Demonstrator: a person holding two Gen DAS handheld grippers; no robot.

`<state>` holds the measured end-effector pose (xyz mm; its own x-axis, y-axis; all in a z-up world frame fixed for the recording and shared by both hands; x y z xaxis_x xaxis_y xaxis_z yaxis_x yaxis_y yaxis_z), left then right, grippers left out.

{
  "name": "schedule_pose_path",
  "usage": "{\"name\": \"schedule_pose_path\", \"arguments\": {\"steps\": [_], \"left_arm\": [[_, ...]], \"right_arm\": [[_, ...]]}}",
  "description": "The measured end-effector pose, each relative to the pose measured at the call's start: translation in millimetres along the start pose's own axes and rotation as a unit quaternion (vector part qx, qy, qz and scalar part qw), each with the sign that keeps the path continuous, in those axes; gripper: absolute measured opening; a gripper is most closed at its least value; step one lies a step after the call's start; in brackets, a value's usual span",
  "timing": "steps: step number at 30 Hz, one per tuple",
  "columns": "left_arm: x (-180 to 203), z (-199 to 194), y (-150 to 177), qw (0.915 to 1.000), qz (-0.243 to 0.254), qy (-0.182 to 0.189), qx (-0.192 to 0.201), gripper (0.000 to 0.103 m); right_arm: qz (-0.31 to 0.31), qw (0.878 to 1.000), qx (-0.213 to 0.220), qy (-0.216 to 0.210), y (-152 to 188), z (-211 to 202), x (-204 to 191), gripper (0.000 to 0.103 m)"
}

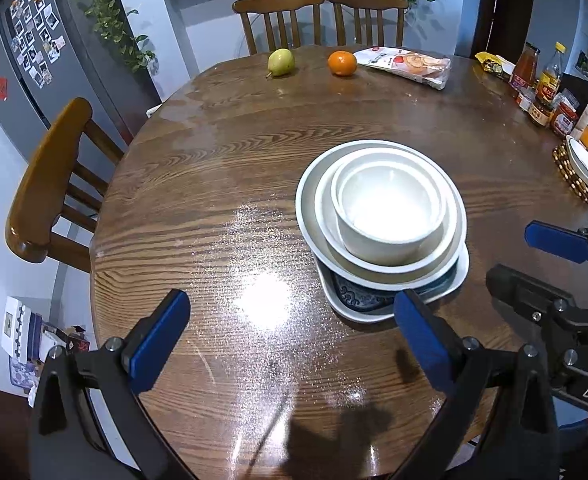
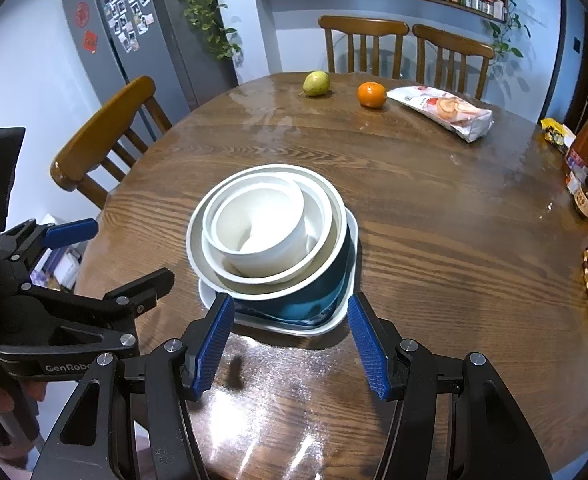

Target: Organize plates and bowls

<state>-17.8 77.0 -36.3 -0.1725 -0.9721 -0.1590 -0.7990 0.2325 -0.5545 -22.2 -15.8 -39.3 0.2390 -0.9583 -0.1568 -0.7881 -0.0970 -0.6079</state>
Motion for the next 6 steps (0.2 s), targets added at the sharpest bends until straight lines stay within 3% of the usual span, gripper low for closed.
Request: {"name": "schedule_pose_path", "arguments": {"steps": [6], "left_arm": [[1.4,-4.0,-0.2,0.9999,0.003,0.004,0.01,0.102]], "right_arm": [[-0.005,1.0,0.005,-0.002,0.5,-3.8,-3.0,0.06]]}}
Point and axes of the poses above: each gripper's, at about its wrist camera, not at the fingertips, and z roughly the way its jaws point, x to its right, y to its underside, the point moved 2 cm from there along z, roughly the way its jaws point, and after that the axes turned 4 degrees about -y, right-handed, at the moved point
